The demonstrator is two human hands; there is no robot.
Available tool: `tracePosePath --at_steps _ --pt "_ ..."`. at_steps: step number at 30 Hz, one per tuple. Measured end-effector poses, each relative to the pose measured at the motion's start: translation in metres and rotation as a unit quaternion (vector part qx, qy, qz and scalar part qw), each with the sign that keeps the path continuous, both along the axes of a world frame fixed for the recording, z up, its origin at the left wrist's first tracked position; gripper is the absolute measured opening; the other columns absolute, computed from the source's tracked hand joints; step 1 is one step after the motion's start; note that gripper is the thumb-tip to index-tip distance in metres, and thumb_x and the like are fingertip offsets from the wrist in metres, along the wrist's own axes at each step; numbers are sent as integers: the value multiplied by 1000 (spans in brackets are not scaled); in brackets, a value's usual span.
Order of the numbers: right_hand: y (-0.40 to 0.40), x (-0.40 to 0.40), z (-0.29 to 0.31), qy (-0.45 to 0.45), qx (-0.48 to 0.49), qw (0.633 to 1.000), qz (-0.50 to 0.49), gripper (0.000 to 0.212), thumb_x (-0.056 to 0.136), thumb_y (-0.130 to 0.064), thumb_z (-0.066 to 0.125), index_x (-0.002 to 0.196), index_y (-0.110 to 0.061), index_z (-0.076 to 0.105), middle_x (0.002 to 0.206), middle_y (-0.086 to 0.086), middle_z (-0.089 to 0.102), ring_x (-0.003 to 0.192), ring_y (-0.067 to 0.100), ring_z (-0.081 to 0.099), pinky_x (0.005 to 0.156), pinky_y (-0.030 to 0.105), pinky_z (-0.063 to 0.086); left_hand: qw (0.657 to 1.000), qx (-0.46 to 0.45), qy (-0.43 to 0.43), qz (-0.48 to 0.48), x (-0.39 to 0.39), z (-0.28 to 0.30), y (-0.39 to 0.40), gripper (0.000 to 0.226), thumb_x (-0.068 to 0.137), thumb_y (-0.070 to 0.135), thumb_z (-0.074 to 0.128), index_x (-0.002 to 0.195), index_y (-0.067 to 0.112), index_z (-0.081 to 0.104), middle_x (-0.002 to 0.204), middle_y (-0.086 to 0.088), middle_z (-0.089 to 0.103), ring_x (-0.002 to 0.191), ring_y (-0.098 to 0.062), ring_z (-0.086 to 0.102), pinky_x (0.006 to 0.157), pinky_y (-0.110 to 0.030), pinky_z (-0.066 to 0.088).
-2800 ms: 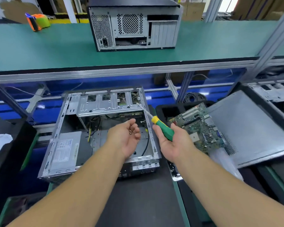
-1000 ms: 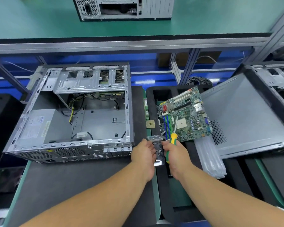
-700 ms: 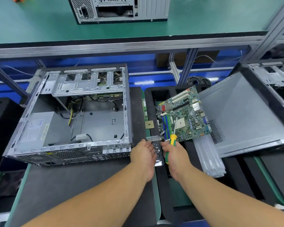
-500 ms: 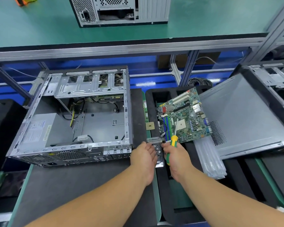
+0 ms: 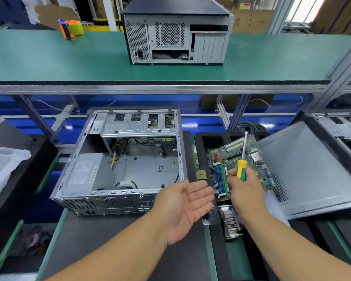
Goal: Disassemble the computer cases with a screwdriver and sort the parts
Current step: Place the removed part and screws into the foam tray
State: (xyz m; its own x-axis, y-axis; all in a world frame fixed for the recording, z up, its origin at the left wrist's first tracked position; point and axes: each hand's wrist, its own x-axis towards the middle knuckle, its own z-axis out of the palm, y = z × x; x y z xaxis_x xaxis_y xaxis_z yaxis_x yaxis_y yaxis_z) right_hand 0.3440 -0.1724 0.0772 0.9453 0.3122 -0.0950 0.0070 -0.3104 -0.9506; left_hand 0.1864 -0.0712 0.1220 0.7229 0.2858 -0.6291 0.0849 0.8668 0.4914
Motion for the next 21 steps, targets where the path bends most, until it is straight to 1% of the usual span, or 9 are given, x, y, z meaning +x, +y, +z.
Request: tracePosePath --at_steps 2,4,6,8,9,11,14,17,21 --pt "15 -16 26 -12 31 999 26 28 83 -3 60 83 -31 62 60 -11 61 46 2 49 47 17 44 999 31 -29 -3 -11 19 18 51 112 31 31 123 -3 68 119 -22 74 113 -33 72 98 -43 57" --pt "31 -37 49 20 52 995 79 25 88 -5 59 84 -29 62 60 -6 60 49 10 54 47 23 46 997 65 -50 17 -21 33 38 49 112 30 33 122 -2 68 117 -22 74 110 -32 74 97 -42 57" --pt "45 -60 66 57 60 988 131 17 94 -10 59 88 -25 64 60 0 57 50 16 51 44 25 43 993 96 -59 46 -33 40 59 45 111 29 36 122 -2 68 115 -23 75 108 -33 74 96 -42 57" --pt "58 -84 75 98 70 978 169 6 96 -21 60 93 -20 65 63 4 55 54 19 47 43 27 39 988 117 -58 81 -46 41 78 41 110 27 41 122 -2 68 112 -23 76 105 -33 75 92 -42 59" --pt "65 -95 77 118 77 974 180 10 94 -28 60 96 -19 65 64 5 54 54 20 47 43 28 37 986 122 -54 96 -53 39 86 38 109 25 44 122 -1 68 110 -23 76 103 -33 76 90 -41 60" --pt "76 -113 76 154 85 966 192 19 92 -32 57 101 -19 68 64 7 55 50 19 47 44 28 35 983 130 -39 123 -67 33 99 30 105 21 52 120 0 68 106 -22 77 100 -33 77 85 -39 61" --pt "88 -134 68 207 93 954 195 25 102 -20 44 110 -14 67 63 8 55 48 19 47 45 27 35 977 152 -11 147 -81 20 113 23 104 19 57 119 5 68 105 -20 77 99 -32 77 86 -39 61" --pt "93 -143 62 264 99 944 171 25 102 -19 45 112 -13 66 65 9 57 49 20 48 47 27 36 973 169 16 156 -82 11 129 20 106 20 55 120 10 65 113 -19 73 105 -32 73 92 -39 59" --pt "100 -144 60 259 71 949 163 21 103 -18 48 116 -12 64 67 8 59 53 20 52 48 29 40 978 155 27 138 -68 2 148 19 106 20 54 120 9 63 116 -18 70 108 -31 70 89 -38 57"
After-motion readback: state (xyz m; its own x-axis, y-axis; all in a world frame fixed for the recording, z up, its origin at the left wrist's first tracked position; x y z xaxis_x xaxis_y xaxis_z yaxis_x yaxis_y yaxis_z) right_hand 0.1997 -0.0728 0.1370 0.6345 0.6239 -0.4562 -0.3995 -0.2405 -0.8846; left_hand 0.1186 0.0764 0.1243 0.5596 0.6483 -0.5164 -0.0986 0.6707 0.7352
